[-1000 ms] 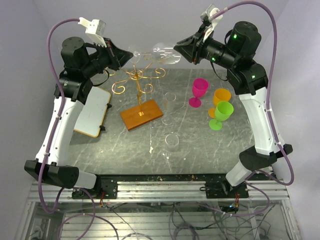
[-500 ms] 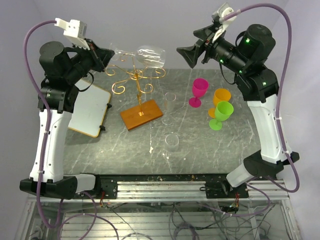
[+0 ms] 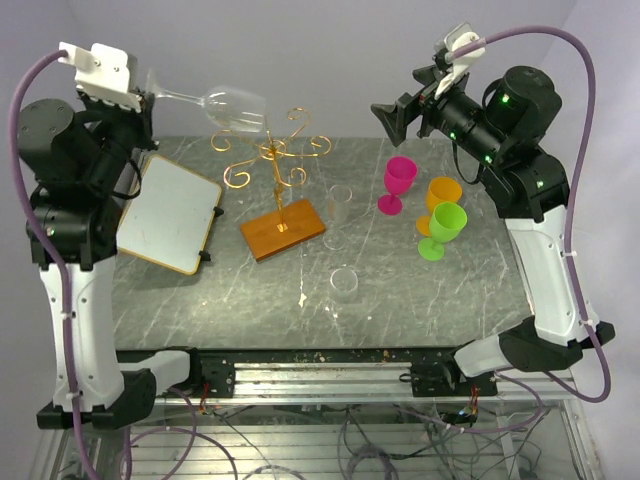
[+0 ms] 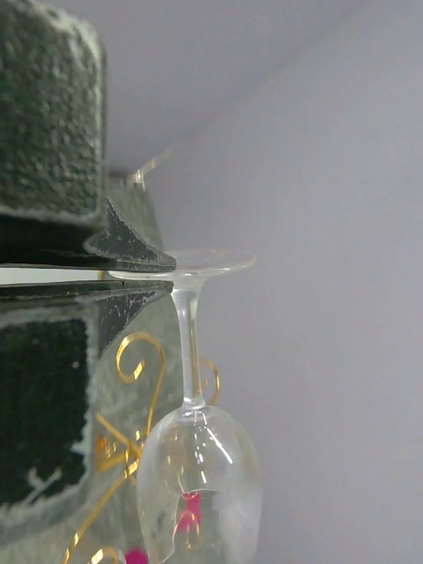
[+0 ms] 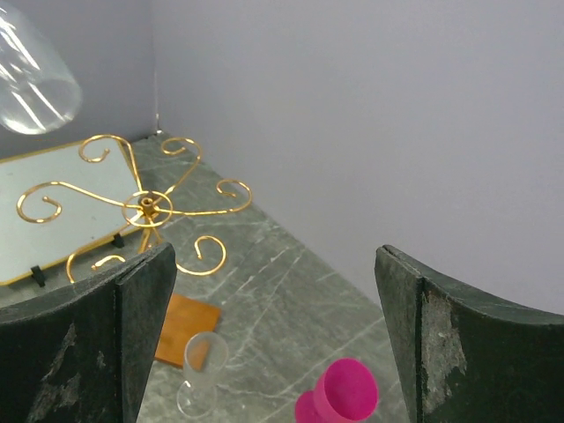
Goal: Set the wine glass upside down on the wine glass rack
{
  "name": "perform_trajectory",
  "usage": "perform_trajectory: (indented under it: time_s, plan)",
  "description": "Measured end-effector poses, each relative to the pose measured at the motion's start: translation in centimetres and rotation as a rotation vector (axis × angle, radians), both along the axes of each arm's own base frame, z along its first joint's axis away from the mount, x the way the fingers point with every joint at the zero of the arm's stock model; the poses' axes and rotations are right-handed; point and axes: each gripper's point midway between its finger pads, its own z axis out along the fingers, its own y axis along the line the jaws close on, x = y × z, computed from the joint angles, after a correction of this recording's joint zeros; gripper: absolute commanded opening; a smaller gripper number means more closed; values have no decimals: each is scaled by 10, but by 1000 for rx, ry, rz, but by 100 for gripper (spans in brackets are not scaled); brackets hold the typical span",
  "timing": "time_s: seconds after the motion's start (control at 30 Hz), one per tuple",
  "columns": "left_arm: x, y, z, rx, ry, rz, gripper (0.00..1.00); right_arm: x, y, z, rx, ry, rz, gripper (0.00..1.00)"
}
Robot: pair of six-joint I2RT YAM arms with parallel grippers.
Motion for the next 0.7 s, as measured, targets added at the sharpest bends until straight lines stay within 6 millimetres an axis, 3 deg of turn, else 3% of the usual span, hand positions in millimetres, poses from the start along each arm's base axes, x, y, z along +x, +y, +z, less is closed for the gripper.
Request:
perform_trajectory:
  time_s: [0.2, 0.37, 0.5, 0.7]
  plan:
    - [-36, 46, 25, 229, -79, 208, 7, 9, -10, -8, -13, 14, -32, 95]
    - [-47, 69, 19, 402, -45, 312, 7, 11, -17, -8, -14, 13, -35, 96]
    - [-42, 79, 5, 523, 14, 338, 7, 13, -22, -12, -18, 20, -38, 97]
    - [-20, 83, -41, 705, 166, 282, 7, 15, -27, -17, -21, 34, -32, 97]
